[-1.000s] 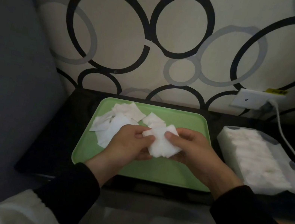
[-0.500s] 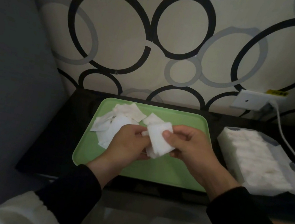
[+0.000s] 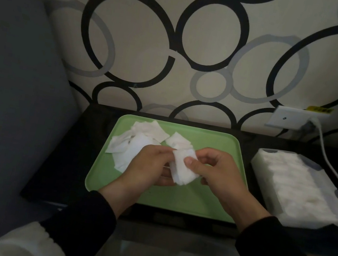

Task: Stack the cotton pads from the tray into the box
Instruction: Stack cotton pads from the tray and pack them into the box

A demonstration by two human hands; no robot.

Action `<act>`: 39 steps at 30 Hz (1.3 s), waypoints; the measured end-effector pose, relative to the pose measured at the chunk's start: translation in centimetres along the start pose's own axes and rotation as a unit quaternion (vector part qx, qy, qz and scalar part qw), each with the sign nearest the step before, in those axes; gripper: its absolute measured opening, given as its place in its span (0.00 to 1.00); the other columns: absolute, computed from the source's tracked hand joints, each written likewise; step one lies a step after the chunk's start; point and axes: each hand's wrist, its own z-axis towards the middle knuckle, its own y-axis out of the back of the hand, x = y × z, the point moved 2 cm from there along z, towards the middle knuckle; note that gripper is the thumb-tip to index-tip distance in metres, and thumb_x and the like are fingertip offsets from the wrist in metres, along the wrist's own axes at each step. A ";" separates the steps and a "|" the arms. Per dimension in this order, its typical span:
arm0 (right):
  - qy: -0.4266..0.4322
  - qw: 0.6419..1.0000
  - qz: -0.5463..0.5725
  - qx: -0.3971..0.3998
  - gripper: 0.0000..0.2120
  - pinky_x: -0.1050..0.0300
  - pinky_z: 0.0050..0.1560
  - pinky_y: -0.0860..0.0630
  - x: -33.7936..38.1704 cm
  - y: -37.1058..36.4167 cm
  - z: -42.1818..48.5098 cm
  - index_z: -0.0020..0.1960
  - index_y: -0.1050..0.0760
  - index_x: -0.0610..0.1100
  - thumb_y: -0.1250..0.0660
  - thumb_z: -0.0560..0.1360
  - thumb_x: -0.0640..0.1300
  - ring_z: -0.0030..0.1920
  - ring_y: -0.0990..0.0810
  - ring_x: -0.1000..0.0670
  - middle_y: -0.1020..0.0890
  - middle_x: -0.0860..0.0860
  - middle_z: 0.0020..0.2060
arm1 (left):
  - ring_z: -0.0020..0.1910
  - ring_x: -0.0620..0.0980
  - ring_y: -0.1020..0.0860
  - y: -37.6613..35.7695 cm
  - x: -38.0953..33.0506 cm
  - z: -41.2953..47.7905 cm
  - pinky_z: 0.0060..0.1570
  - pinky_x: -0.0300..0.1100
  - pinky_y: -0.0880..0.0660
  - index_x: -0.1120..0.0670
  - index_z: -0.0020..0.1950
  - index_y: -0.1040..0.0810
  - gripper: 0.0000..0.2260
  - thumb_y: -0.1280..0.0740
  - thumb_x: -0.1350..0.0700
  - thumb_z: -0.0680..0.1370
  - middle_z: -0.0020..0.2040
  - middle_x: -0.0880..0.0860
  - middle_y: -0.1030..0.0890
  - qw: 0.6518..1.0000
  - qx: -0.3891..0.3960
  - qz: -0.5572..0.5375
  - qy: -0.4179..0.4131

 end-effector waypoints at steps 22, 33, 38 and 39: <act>0.000 0.957 -0.271 -0.105 0.07 0.54 0.43 0.24 -2.4 -1.5 5.2 0.45 0.22 0.50 0.27 0.73 0.52 0.43 0.21 0.53 0.20 0.55 0.41 | 0.48 0.48 0.21 6.6 0.6 1.8 0.43 0.44 0.24 0.48 0.53 0.21 0.09 0.30 0.60 0.77 0.49 0.49 0.18 0.982 -0.175 0.058 -0.049; -0.063 0.942 -0.327 -0.051 0.07 0.56 0.42 0.25 -1.3 -3.7 5.4 0.42 0.22 0.45 0.26 0.72 0.46 0.42 0.21 0.50 0.19 0.50 0.41 | 0.45 0.47 0.21 7.2 0.3 1.6 0.41 0.43 0.25 0.47 0.50 0.22 0.08 0.30 0.60 0.77 0.47 0.49 0.19 0.982 -0.169 0.062 -0.061; -0.037 0.981 -0.175 -0.072 0.04 0.56 0.40 0.24 -0.3 -1.9 5.1 0.43 0.21 0.43 0.27 0.74 0.41 0.40 0.20 0.50 0.18 0.48 0.39 | 0.50 0.50 0.20 6.9 0.4 1.9 0.44 0.46 0.22 0.51 0.59 0.25 0.13 0.29 0.59 0.76 0.53 0.49 0.20 0.982 -0.171 0.060 -0.045; -0.037 0.987 -0.140 -0.072 0.03 0.55 0.42 0.23 0.1 -1.5 4.9 0.45 0.21 0.41 0.27 0.74 0.40 0.39 0.19 0.49 0.17 0.47 0.40 | 0.51 0.51 0.20 6.8 0.4 1.9 0.46 0.47 0.22 0.52 0.60 0.25 0.14 0.28 0.59 0.76 0.54 0.50 0.20 0.983 -0.169 0.061 -0.040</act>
